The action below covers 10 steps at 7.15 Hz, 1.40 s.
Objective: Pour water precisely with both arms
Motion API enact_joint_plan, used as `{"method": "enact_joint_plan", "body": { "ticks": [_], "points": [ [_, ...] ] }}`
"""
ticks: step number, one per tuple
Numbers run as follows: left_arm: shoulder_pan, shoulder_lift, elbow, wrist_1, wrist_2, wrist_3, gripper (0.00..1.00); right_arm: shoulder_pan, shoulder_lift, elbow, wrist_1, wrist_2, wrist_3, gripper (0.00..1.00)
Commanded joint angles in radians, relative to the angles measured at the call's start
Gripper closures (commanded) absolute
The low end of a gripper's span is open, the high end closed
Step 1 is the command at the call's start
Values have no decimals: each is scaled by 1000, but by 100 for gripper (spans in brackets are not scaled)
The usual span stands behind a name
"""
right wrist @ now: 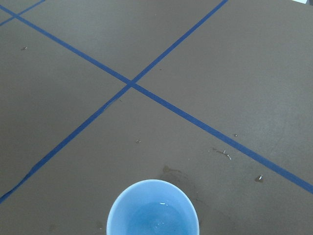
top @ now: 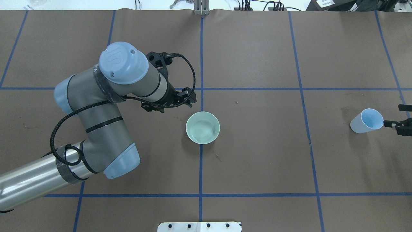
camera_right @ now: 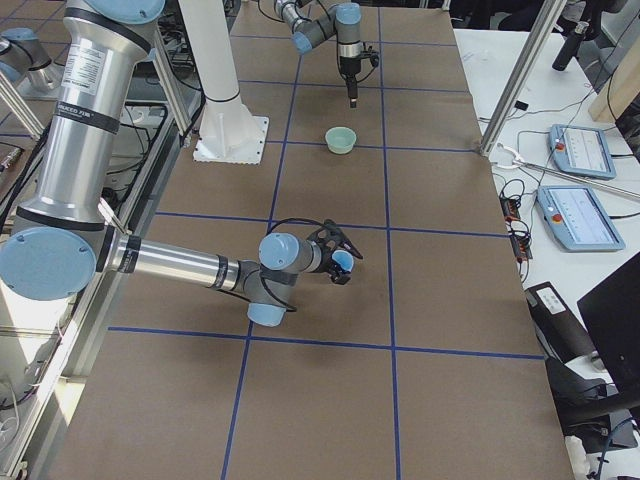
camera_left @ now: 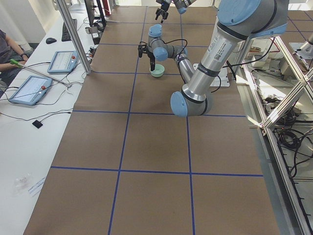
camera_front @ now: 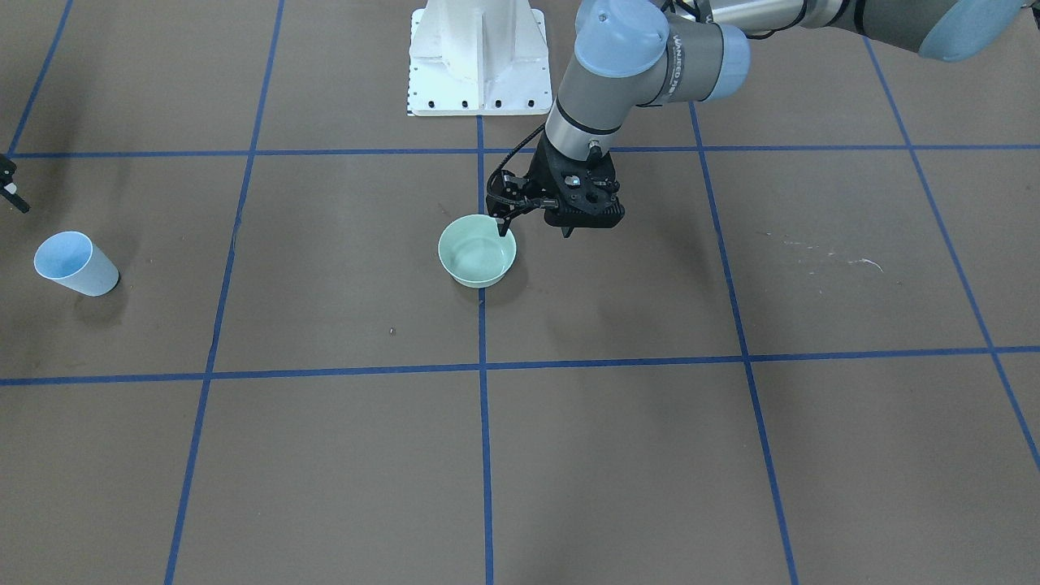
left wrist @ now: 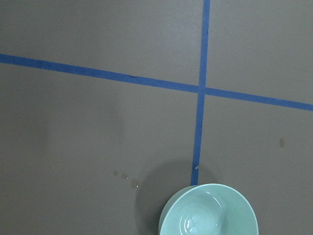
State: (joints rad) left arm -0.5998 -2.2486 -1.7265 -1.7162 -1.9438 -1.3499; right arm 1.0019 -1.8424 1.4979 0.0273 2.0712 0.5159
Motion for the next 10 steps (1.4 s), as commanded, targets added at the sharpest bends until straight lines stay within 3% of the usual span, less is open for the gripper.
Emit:
{"method": "enact_joint_plan", "body": {
  "ticks": [1, 3, 10],
  "points": [
    [-9, 0, -5, 4, 0, 0, 1, -48, 3, -91, 121, -42, 30, 5],
    [-9, 0, -13, 4, 0, -9, 0, -60, 5, -102, 121, -49, 32, 5],
    [-9, 0, -16, 4, 3, -20, 1, -190, 5, -134, 175, -242, 52, 6]
  ]
}}
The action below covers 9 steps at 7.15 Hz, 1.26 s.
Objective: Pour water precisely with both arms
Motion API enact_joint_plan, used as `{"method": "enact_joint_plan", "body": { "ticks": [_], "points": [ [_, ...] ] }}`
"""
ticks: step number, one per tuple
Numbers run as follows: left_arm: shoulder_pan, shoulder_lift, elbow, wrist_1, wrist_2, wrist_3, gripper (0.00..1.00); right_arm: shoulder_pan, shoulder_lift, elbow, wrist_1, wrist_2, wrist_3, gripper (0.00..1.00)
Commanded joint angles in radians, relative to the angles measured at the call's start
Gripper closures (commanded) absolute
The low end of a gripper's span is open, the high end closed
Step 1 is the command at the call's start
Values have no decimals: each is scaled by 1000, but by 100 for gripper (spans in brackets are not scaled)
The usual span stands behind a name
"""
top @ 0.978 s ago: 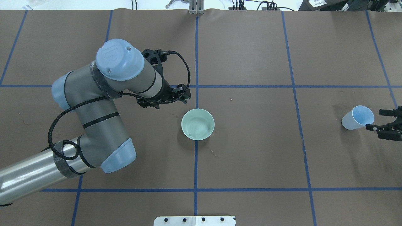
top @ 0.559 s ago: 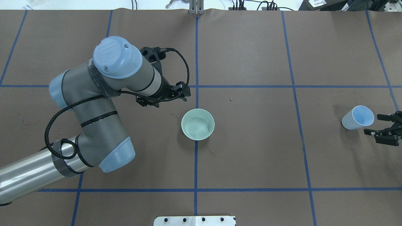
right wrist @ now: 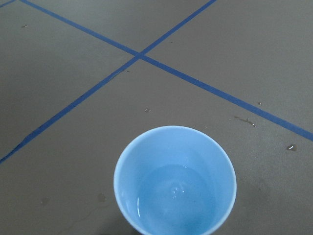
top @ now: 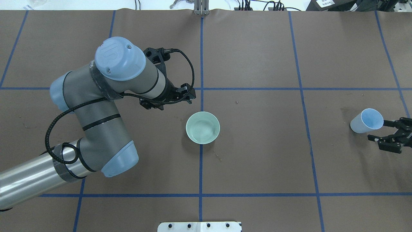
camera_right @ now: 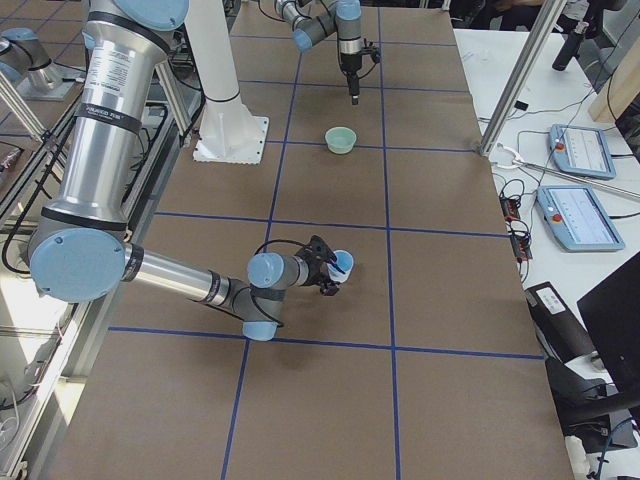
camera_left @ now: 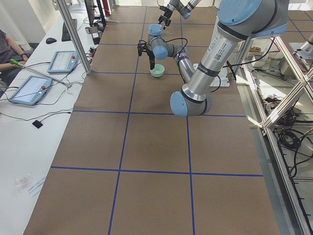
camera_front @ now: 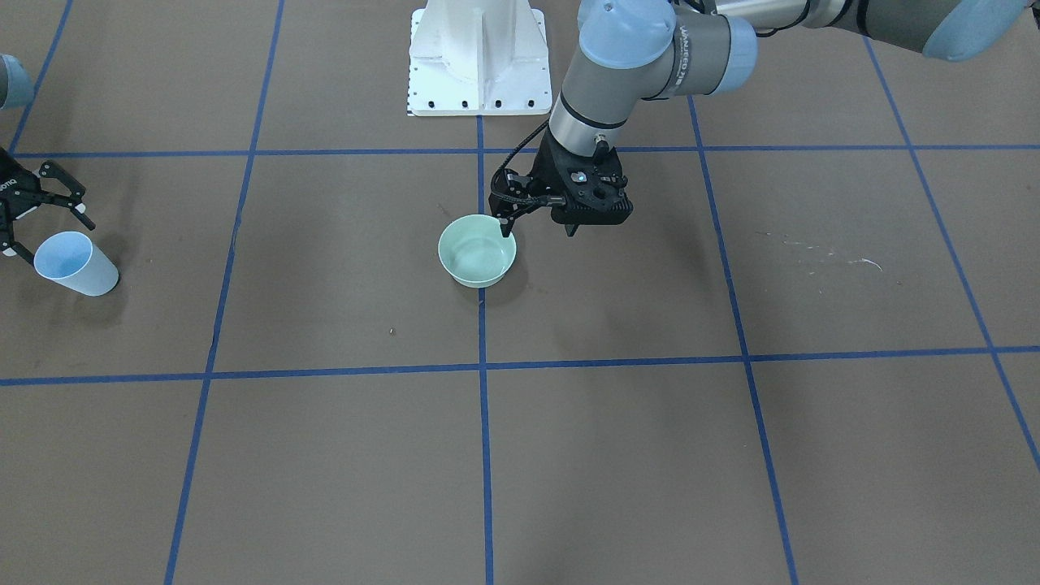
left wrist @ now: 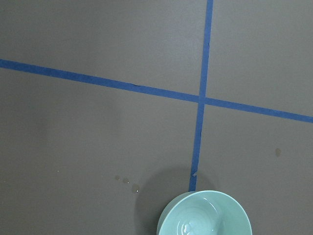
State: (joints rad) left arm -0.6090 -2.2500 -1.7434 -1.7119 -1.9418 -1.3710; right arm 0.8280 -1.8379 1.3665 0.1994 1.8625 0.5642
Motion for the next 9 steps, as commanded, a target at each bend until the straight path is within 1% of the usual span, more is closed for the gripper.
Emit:
{"method": "enact_joint_plan", "body": {
  "ticks": [1, 2, 4, 5, 6, 7, 9],
  "points": [
    [0, 1, -1, 0, 1, 1, 1, -30, 0, -4, 3, -66, 28, 5],
    [0, 1, 1, 0, 1, 1, 1, -56, 5, -4, 3, -110, 37, 4],
    [0, 3, 1, 0, 1, 1, 0, -102, 6, -9, 26, -156, 75, 4],
    [0, 3, 1, 0, 1, 1, 0, -128, 29, -33, 40, -199, 75, 4],
    [0, 3, 1, 1, 1, 1, 0, -138, 49, -82, 93, -209, 74, 4],
    [-2, 3, 1, 0, 1, 1, 1, -138, 66, -110, 119, -230, 71, 4],
    [-5, 3, 1, 0, 1, 3, 1, -138, 72, -119, 142, -240, 66, 4]
  ]
}}
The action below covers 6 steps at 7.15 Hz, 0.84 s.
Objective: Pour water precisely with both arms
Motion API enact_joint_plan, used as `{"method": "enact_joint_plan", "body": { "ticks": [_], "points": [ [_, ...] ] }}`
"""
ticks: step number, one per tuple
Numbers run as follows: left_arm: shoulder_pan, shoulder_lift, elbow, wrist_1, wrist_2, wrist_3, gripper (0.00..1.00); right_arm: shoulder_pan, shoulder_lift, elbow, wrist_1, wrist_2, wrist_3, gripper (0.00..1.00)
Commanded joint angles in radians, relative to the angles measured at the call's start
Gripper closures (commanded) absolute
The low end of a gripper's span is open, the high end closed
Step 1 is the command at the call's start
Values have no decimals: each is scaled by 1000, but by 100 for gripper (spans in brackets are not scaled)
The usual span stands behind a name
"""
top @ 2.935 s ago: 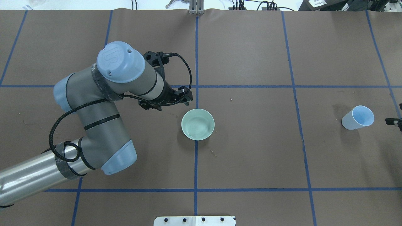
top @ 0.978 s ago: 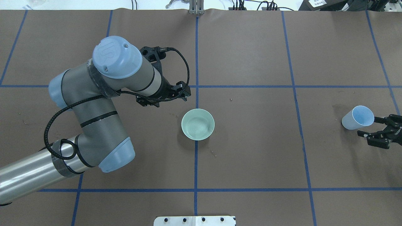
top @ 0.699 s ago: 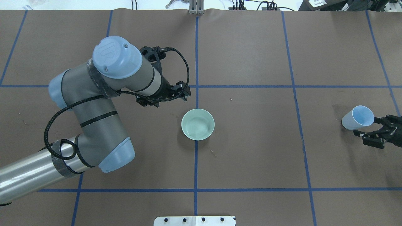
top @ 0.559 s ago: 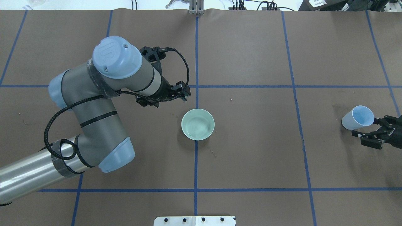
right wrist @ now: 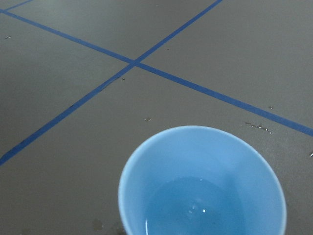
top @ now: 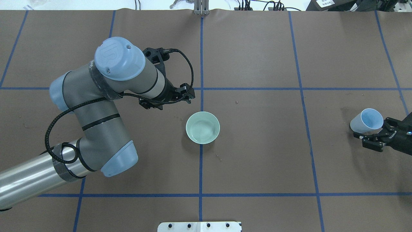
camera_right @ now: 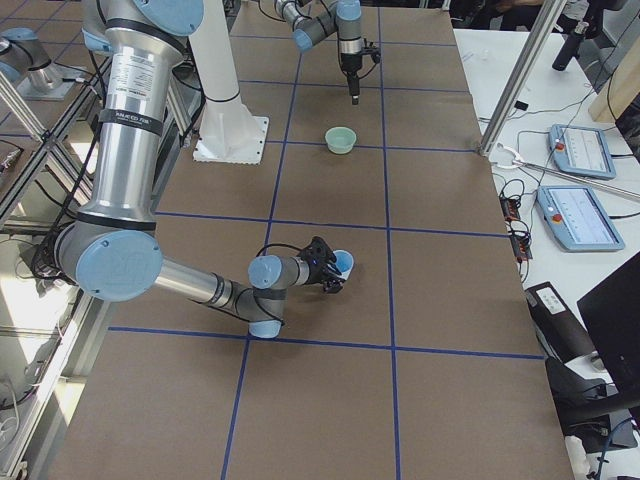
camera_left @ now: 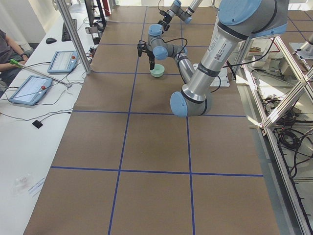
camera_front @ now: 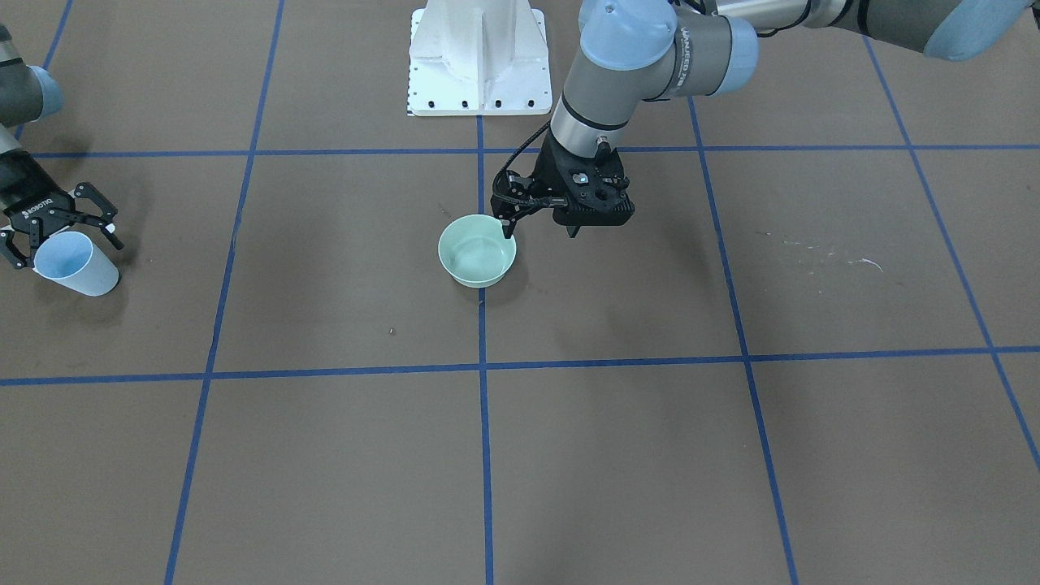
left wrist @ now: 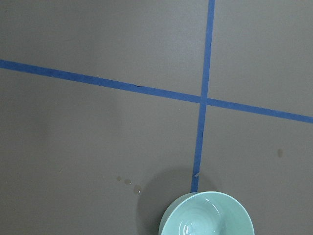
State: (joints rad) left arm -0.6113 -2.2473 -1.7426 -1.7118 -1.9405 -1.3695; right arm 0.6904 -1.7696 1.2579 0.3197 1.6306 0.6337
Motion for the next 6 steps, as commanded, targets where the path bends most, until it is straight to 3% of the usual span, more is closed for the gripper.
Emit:
{"method": "enact_joint_plan", "body": {
  "ticks": [1, 6],
  "points": [
    [-2, 0, 0, 1, 0, 0, 0, 0, 6, -15, 27, -32, -3, 4],
    [-4, 0, -2, 14, 2, 1, 1, -2, 7, -14, 28, -92, 4, 7]
  ]
}}
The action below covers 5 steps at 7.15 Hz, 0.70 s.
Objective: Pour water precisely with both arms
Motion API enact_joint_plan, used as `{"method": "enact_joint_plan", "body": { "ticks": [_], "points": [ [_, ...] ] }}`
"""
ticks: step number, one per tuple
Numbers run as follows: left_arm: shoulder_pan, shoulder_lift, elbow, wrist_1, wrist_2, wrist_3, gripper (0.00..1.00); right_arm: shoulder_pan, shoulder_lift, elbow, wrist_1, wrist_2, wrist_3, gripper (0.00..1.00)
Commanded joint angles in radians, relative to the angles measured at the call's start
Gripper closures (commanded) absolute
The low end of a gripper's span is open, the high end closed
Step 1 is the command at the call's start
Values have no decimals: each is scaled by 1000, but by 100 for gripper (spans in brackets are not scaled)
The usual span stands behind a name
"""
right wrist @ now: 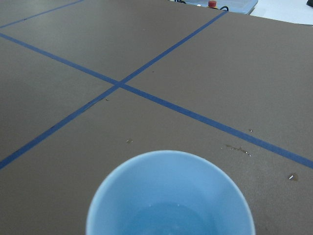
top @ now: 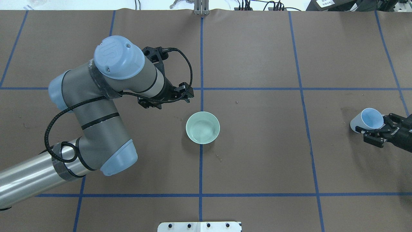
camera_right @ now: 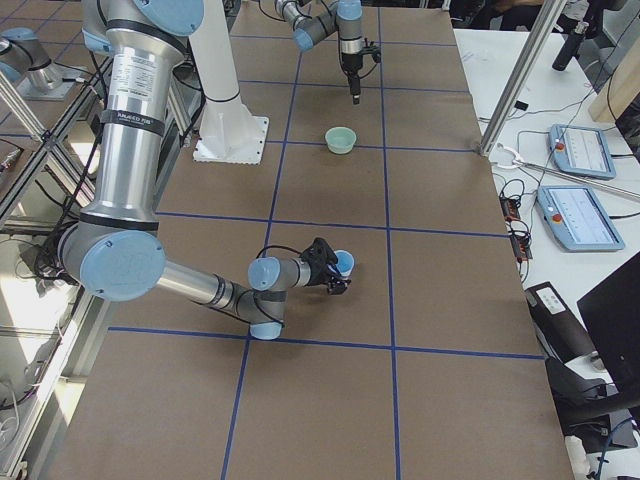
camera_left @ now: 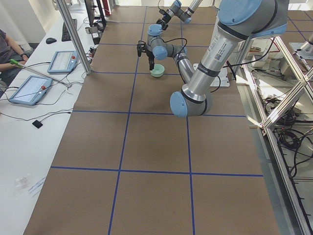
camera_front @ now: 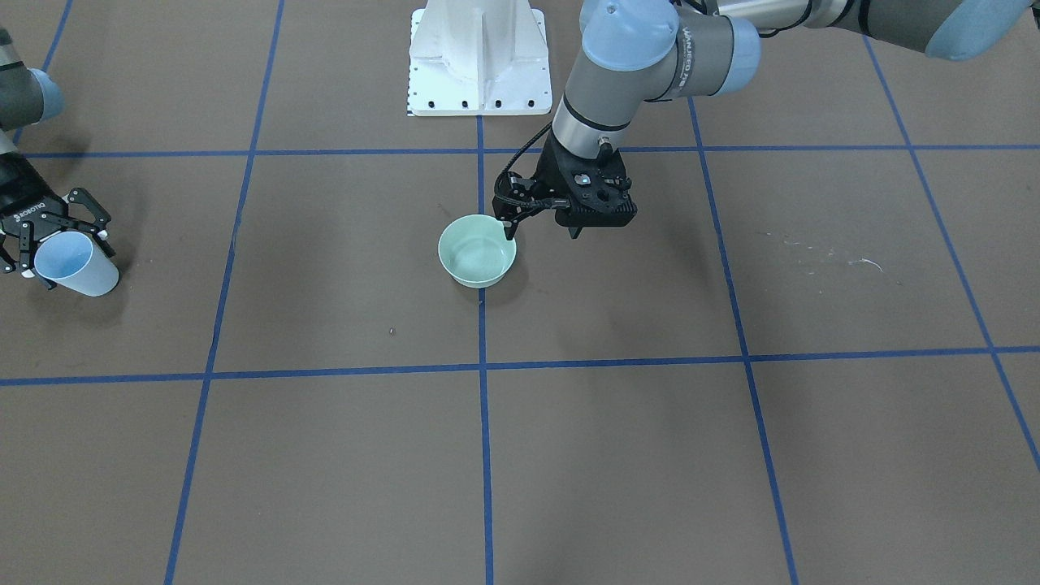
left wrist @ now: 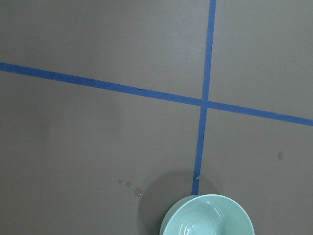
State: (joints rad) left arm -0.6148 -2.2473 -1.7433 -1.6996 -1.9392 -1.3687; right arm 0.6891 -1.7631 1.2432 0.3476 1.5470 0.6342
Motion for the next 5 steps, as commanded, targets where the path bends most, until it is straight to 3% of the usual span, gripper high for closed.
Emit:
{"method": "enact_joint_plan", "body": {
  "ticks": [1, 5],
  "points": [
    [0, 0, -1, 2, 0, 0, 0, -2, 1, 1, 10, -8, 5, 7],
    [-5, 0, -4, 3, 0, 0, 1, -13, 4, -1, 36, -10, 6, 11]
  ]
}}
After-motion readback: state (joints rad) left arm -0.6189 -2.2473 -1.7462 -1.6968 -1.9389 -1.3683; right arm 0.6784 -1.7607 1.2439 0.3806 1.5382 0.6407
